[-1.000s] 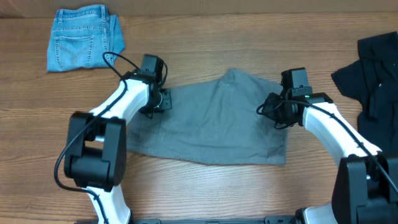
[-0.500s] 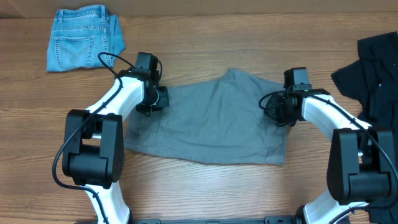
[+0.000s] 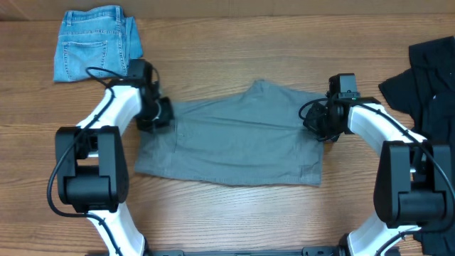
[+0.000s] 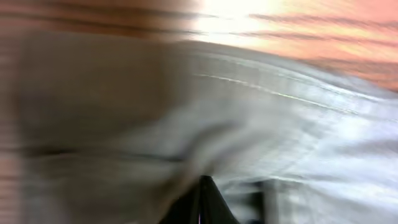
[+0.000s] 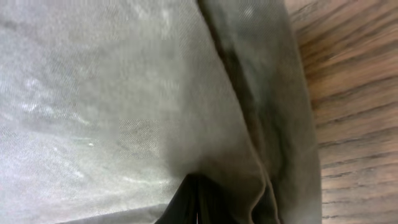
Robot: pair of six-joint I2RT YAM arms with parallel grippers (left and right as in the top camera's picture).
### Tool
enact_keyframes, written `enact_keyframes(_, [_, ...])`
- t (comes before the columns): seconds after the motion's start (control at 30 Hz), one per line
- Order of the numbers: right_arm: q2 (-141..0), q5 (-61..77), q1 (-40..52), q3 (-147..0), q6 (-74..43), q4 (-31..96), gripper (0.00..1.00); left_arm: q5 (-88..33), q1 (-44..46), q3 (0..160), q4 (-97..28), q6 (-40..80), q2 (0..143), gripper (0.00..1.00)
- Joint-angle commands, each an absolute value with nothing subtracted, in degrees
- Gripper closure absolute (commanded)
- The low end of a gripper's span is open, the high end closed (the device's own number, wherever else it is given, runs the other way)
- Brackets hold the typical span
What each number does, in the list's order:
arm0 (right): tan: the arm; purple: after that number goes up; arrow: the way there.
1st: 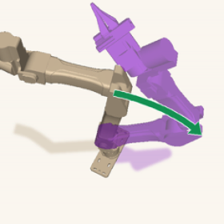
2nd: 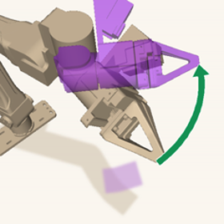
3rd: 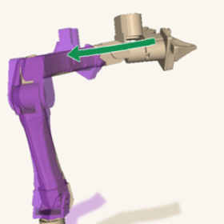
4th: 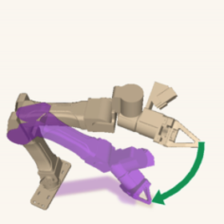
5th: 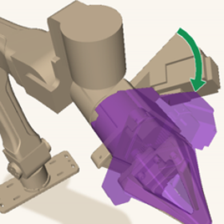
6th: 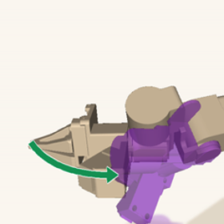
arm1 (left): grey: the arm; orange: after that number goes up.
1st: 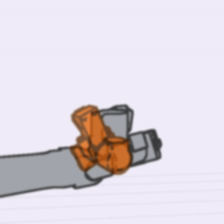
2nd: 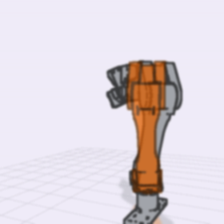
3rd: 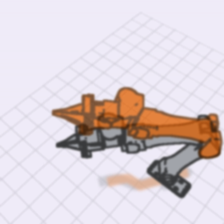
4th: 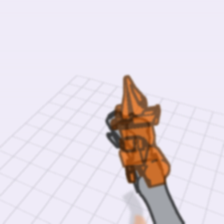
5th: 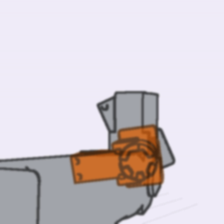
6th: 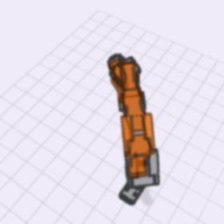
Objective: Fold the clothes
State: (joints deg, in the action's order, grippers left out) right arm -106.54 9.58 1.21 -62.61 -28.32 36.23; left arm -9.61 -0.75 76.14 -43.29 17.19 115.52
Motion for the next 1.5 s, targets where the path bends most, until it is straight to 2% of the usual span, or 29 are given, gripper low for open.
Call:
enact_keyframes(0.0, [-109.2,-0.6,-0.7,-67.9,-28.1,41.1,0.96,4.7,-6.1,74.2,-44.6,17.0,118.7,0.96])
enact_keyframes(0.27, [-103.2,4.8,-0.5,-86.3,-28.2,58.0,0.96,4.4,-5.3,76.6,-49.3,18.5,102.8,0.96])
enact_keyframes(0.43, [-100.1,10.6,1.3,-86.7,-26.3,60.3,0.93,4.6,-3.4,76.6,-52.4,19.6,94.6,0.91])
enact_keyframes(0.47, [-100.1,10.1,2.2,-86.6,-25.5,62.9,0.9,4.4,-2.9,76.6,-54.0,20.3,93.3,0.87])
enact_keyframes(0.53, [-100.1,6.7,3.0,-86.2,-28.5,65.5,0.82,4.4,-2.6,76.6,-56.9,20.8,92.2,0.87])
enact_keyframes(0.6, [-99.9,3.4,3.3,-86.2,-30.9,67.7,0.8,4.5,-2.8,76.6,-59.5,20.8,91.5,0.81])
enact_keyframes(0.63, [-99.8,3.0,3.3,-86.2,-30.8,68.5,0.76,5.0,-3.2,76.7,-60.6,20.8,91.2,0.7])
enact_keyframes(0.67, [-99.7,3.1,3.3,-86.2,-30.3,68.8,0.72,5.3,-3.5,76.7,-61.1,20.8,91.0,0.52])
enact_keyframes(0.7, [-99.7,3.1,3.3,-86.2,-28.9,70.1,0.21,6.7,-4.2,76.7,-62.2,20.8,90.8,0.0])
enact_keyframes(0.73, [-99.8,3.1,3.3,-86.1,-27.4,71.9,0.0,7.1,-5.1,76.7,-63.2,20.8,90.7,0.0])
enact_keyframes(0.9, [-99.8,3.7,3.3,-82.9,-25.0,73.7,0.0,10.5,-14.0,76.6,-65.3,18.8,90.8,0.0])
enact_keyframes(1.07, [-100.0,9.9,3.3,-78.9,-19.5,70.1,0.0,-3.0,-21.5,76.6,-64.9,7.2,92.7,0.0])
enact_keyframes(1.3, [-100.0,10.2,3.3,-77.3,-19.4,69.1,0.0,-12.4,-21.7,76.6,-63.4,0.7,98.0,0.0])
enact_keyframes(1.47, [-100.0,10.2,3.3,-77.2,-19.5,68.1,0.0,-12.0,-21.8,76.6,-62.1,0.0,105.6,0.0])
